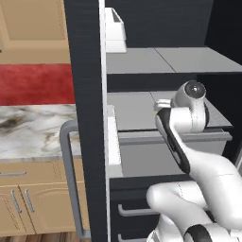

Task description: Open the fridge, remove the pear, garlic, and fish, and place them on any counter.

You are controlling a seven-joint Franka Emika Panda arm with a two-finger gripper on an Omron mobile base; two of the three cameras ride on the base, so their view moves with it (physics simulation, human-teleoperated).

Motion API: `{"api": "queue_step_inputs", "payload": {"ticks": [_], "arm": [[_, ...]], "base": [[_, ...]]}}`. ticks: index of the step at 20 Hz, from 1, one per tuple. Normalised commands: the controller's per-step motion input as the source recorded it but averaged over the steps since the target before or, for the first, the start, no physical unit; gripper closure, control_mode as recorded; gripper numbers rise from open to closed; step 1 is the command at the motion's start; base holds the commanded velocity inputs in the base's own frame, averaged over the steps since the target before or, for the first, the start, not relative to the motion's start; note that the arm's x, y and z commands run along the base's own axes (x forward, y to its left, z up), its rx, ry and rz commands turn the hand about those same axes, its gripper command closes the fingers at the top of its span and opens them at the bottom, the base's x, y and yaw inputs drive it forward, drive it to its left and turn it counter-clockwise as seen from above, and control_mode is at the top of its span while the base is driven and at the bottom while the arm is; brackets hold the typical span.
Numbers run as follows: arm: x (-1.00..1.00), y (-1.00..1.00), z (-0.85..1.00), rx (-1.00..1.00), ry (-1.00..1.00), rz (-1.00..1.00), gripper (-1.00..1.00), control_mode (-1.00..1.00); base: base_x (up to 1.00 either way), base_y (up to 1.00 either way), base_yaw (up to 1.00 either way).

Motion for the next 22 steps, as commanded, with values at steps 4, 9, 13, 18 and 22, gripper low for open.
{"api": "queue_step_inputs", "payload": {"ticks": [4,9,13,18,22], "arm": [[0.64,-0.11,-0.38,-0.09,0.02,-0.05,-1.00,-1.00],[0.59,-0.16,-0.60,-0.07,0.03,-0.02,-1.00,-1.00],[0.73,-0.22,-0.35,-0.03,0.04,-0.01,-1.00,-1.00],[0.70,-0.25,-0.08,0.00,0.14,-0.03,-1.00,-1.00],[0.62,-0.19,-0.07,0.00,0.21,-0.05,-1.00,-1.00]], "base": [[0.00,0.00,0.00],[0.00,0.00,0.00],[0.00,0.00,0.00],[0.00,0.00,0.00],[0.00,0.00,0.00]]}}
